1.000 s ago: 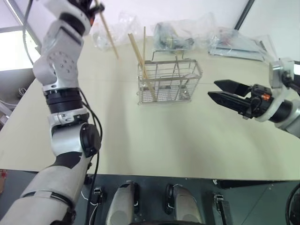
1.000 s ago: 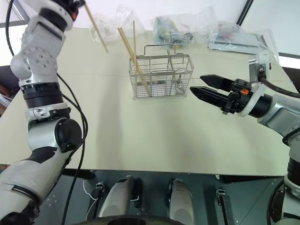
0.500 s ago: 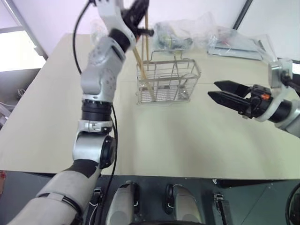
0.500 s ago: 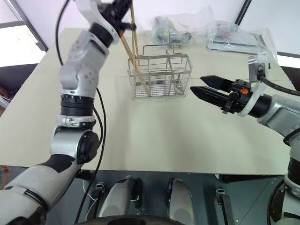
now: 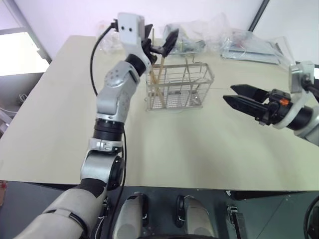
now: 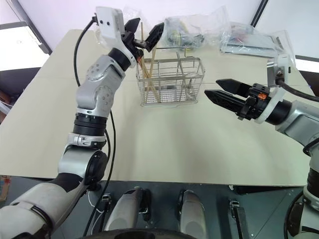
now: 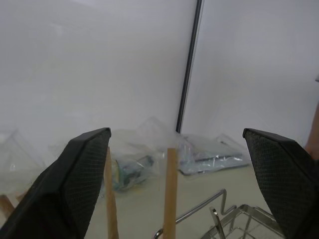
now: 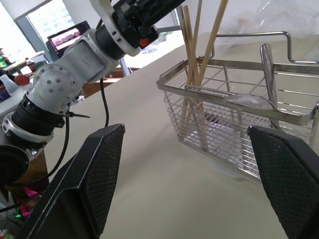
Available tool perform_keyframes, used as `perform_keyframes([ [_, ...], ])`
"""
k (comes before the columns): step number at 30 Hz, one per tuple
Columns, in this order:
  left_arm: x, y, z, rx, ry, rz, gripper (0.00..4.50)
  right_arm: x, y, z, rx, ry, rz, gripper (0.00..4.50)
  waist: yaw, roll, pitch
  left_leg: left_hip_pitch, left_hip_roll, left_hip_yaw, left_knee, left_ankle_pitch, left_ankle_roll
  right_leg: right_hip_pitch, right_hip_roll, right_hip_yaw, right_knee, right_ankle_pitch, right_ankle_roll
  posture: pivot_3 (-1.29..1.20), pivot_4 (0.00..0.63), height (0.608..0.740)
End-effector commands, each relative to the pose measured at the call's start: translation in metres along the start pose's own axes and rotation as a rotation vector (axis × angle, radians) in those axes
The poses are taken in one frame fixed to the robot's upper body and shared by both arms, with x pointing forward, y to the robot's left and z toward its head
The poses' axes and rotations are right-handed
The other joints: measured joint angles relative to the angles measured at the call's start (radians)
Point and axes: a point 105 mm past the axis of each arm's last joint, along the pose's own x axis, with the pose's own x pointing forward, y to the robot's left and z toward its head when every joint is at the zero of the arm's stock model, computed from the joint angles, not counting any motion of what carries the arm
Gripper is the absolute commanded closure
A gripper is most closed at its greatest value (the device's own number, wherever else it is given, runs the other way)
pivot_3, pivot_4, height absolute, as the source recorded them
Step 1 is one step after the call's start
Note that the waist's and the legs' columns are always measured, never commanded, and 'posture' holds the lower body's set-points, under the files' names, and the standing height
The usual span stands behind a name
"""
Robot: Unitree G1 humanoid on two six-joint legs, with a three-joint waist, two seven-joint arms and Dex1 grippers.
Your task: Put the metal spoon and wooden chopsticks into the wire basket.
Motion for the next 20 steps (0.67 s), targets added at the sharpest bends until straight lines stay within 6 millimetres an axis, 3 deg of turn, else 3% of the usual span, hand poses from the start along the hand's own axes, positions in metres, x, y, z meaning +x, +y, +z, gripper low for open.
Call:
perform_keyframes([
  [1,-0.017,0.005,0.042,0.069,0.001,-0.119,0.02,-0.002,0.000,0.008,-0.062,-0.008,0.007,0.45,-0.003,0.000,0.000,0.000,0.000,0.000,0.000,0.000,0.000,0.000,0.000,0.000,0.000,0.000,0.000,0.00,0.150,0.704],
  [5,-0.062,0.020,0.081,0.267,0.134,-0.313,0.02,-0.007,-0.013,0.012,-0.114,0.027,-0.013,0.45,-0.020,0.001,0.000,0.000,0.001,0.001,-0.001,0.000,-0.001,-0.002,0.001,0.000,0.001,0.000,0.000,0.00,0.150,0.704],
  [7,-0.086,0.023,0.091,0.325,0.216,-0.394,0.02,-0.009,-0.019,0.014,-0.141,0.042,-0.018,0.45,-0.024,0.001,0.000,-0.001,0.001,0.001,-0.001,0.002,-0.003,-0.003,0.001,0.000,0.000,0.000,0.000,0.00,0.150,0.704],
  [9,-0.103,0.024,0.091,0.345,0.296,-0.440,0.02,-0.009,-0.023,0.015,-0.154,0.049,-0.017,0.45,-0.021,0.001,0.000,-0.001,0.000,0.001,-0.001,0.002,-0.003,-0.002,0.001,0.000,0.000,0.000,0.000,0.00,0.150,0.704],
  [13,-0.150,0.042,0.071,0.419,0.538,-0.450,0.02,-0.011,-0.035,0.015,-0.189,0.080,-0.020,0.45,-0.025,0.002,0.000,0.000,0.000,0.001,-0.001,0.000,-0.002,-0.001,0.000,0.000,-0.002,-0.001,-0.001,0.00,0.150,0.704],
  [20,-0.167,0.057,0.065,0.410,0.577,-0.360,0.02,-0.006,-0.038,0.016,-0.202,0.084,0.019,0.45,-0.025,0.002,0.000,-0.002,0.000,0.000,-0.001,0.000,-0.002,-0.002,-0.001,0.000,-0.002,-0.002,-0.003,0.00,0.150,0.704],
])
